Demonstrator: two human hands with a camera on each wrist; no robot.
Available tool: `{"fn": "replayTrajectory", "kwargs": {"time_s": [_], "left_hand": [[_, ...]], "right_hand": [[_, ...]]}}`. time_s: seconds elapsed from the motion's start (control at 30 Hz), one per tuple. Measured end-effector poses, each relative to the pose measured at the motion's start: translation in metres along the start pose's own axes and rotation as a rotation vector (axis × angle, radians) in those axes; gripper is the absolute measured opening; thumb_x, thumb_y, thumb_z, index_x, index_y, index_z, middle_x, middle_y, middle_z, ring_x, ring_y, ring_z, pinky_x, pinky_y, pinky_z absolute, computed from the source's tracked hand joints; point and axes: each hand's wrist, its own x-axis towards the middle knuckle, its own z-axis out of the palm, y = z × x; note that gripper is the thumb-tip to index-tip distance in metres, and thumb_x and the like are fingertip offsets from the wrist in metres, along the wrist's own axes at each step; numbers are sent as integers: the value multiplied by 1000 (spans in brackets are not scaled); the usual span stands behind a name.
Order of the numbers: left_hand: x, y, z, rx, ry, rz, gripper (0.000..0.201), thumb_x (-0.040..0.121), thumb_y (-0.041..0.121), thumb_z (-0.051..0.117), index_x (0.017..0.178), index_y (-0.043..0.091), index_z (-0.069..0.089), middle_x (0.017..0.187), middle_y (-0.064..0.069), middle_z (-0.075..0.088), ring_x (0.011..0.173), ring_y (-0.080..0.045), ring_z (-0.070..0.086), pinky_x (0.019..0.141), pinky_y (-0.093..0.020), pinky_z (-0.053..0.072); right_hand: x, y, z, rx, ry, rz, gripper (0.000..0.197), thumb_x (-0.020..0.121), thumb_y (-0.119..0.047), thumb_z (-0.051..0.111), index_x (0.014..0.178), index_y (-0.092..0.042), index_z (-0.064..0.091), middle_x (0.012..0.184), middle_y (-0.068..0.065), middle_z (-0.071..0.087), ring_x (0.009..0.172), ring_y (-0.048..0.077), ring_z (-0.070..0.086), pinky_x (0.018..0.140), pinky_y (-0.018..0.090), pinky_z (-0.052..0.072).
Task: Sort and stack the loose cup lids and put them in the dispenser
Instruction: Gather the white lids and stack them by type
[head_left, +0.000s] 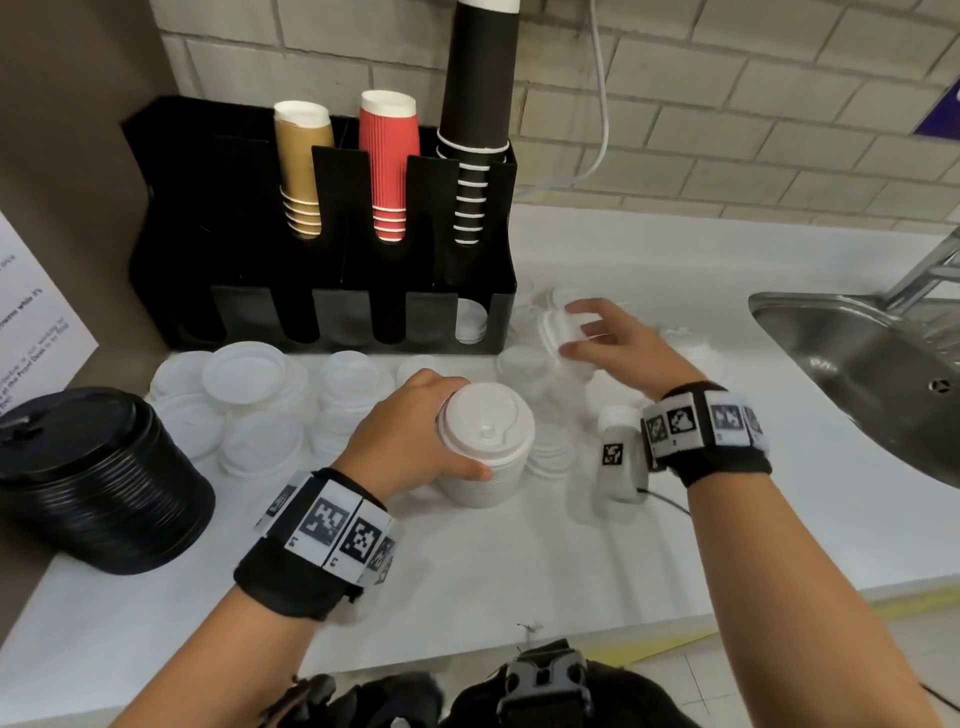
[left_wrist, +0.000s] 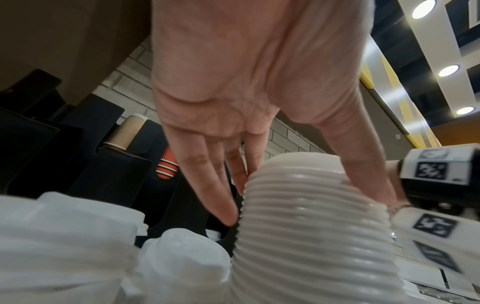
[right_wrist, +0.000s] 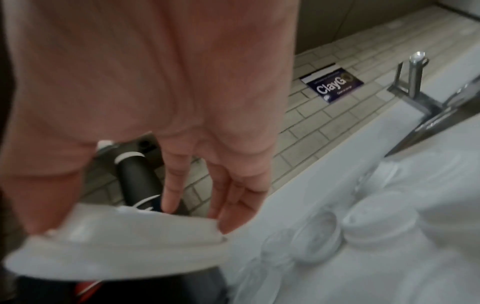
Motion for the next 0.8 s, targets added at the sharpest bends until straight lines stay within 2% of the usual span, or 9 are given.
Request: {"fn": "replayTrajectory", "kwargs": {"time_s": [0.07, 0.13, 0.2, 0.33, 0.4, 0.53, 0.63, 0.73, 0.8], "left_hand": [[-1, 0, 0, -4, -4, 2, 83, 56, 38, 91, 129, 33, 52, 118, 16, 46, 105, -13, 54, 92, -33, 46], [-1, 2, 0, 11, -11, 6, 85, 56, 40, 91, 131, 32, 51, 120, 14, 48, 106, -14, 55, 93, -36, 48], [-2, 2, 0, 34, -2, 5, 93, 56, 44, 89, 137, 31, 46, 125, 13, 51, 108, -16, 56, 93, -40, 49], [-5, 1, 0, 26, 18, -18, 128, 55, 47, 89, 154, 29, 9, 134, 12, 52, 113, -16, 58, 93, -41, 50], [-5, 1, 0, 14, 22, -16, 134, 55, 47, 89, 154, 28, 1, 135, 11, 52, 112, -17, 58, 93, -42, 50], [-4, -1, 2, -14, 31, -4, 136, 55, 44, 90, 154, 27, -2, 131, 10, 55, 108, -15, 59, 91, -38, 52], [-3, -3, 3, -25, 38, 4, 135, 55, 44, 89, 154, 27, -1, 121, 14, 54, 105, -14, 59, 88, -32, 51], [-2, -3, 4, -21, 42, 14, 133, 54, 42, 90, 154, 27, 2, 108, 21, 48, 103, -14, 59, 86, -31, 51], [-1, -4, 3, -18, 43, 20, 131, 54, 42, 90, 154, 26, 6, 107, 21, 48, 104, -14, 59, 87, -31, 51]], "right_hand": [[-23, -10, 18, 114, -29, -135, 43, 81, -23, 74, 120, -34, 58, 108, -6, 60, 97, 9, 59, 74, 10, 46], [-43, -15, 35, 165, -57, -230, 42, 82, -19, 73, 119, -33, 60, 112, -9, 61, 100, 8, 58, 82, 18, 49], [-55, -19, 48, 169, -82, -284, 43, 81, -17, 75, 119, -32, 61, 120, -10, 60, 103, 10, 56, 80, 23, 49], [-66, -21, 66, 37, -57, -337, 51, 75, -24, 80, 120, -36, 60, 120, -9, 57, 104, 6, 52, 78, 17, 42], [-68, -21, 71, -17, -55, -333, 54, 72, -25, 82, 120, -38, 59, 119, -8, 55, 110, 7, 49, 82, 15, 37], [-67, -24, 76, -108, -57, -315, 58, 70, -28, 83, 122, -36, 59, 117, -7, 51, 115, 11, 44, 87, 11, 32], [-65, -29, 78, -192, -87, -321, 60, 69, -31, 82, 124, -34, 59, 116, -7, 50, 115, 12, 40, 90, 8, 29], [-64, -36, 79, -275, -105, -325, 62, 68, -33, 82, 125, -34, 58, 115, -5, 48, 114, 13, 39, 91, 14, 30], [-63, -39, 79, -298, -114, -320, 63, 67, -32, 82, 125, -34, 58, 116, -5, 47, 113, 13, 37, 91, 16, 30]]}}
